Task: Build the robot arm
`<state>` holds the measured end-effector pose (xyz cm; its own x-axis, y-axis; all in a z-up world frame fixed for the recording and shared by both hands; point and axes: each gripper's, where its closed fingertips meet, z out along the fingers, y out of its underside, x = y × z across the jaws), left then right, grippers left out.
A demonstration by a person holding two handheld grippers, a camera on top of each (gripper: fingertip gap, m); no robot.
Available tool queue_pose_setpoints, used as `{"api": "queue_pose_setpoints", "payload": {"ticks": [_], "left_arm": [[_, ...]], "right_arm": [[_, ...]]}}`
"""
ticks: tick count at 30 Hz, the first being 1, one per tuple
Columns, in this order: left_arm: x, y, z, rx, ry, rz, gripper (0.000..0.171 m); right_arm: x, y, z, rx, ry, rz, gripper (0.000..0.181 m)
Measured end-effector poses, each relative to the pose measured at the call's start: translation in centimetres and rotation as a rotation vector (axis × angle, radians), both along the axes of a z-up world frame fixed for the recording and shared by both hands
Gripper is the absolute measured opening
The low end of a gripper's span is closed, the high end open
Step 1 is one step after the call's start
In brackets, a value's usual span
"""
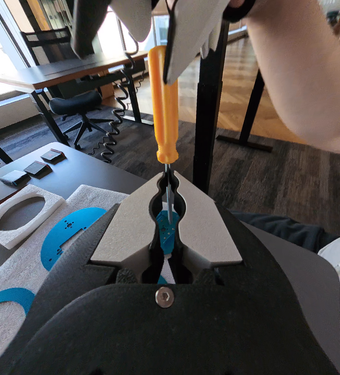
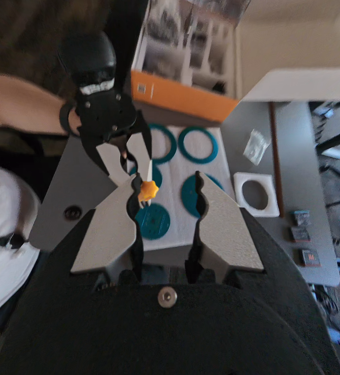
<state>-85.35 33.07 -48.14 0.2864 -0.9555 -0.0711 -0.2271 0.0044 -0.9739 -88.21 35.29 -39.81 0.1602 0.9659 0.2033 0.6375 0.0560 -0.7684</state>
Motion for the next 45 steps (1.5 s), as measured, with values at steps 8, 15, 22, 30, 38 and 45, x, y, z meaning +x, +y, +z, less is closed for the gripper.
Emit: {"api": "queue_pose_setpoints", "payload": {"ticks": [8, 15, 22, 30, 38, 45], "left_arm": [[-0.3, -1.1, 0.6, -0.059, -0.082, -0.046, 0.001], [1.3, -1.4, -0.7, -0.052, -0.033, -0.088, 0.001], [0.8, 0.9, -0.1, -0.080, -0.042, -0.059, 0.051], [2.0, 2.9, 3.4, -0.110, -0.026, -0.241, 0.053], [5.5, 3.0, 0.4, -0.114, 0.037, -0.376, 0.041], [4.5, 4.6, -1.3, 0.111, 0.045, -0.236, 0.020]], "right_arm": [[-0.3, -2.6, 0.7, -0.166, 0.604, 0.140, 0.057], [0.5, -3.4, -1.4, -0.155, 0.466, 0.187, 0.017], [1.2, -0.1, -3.8, -0.136, 0.473, 0.021, 0.017], [3.5, 2.6, -3.3, -0.052, 0.544, -0.181, 0.016], [4.7, 2.9, -4.6, -0.104, 0.574, -0.244, 0.017], [3.6, 3.4, -6.6, -0.155, 0.548, -0.230, 0.017]]}}
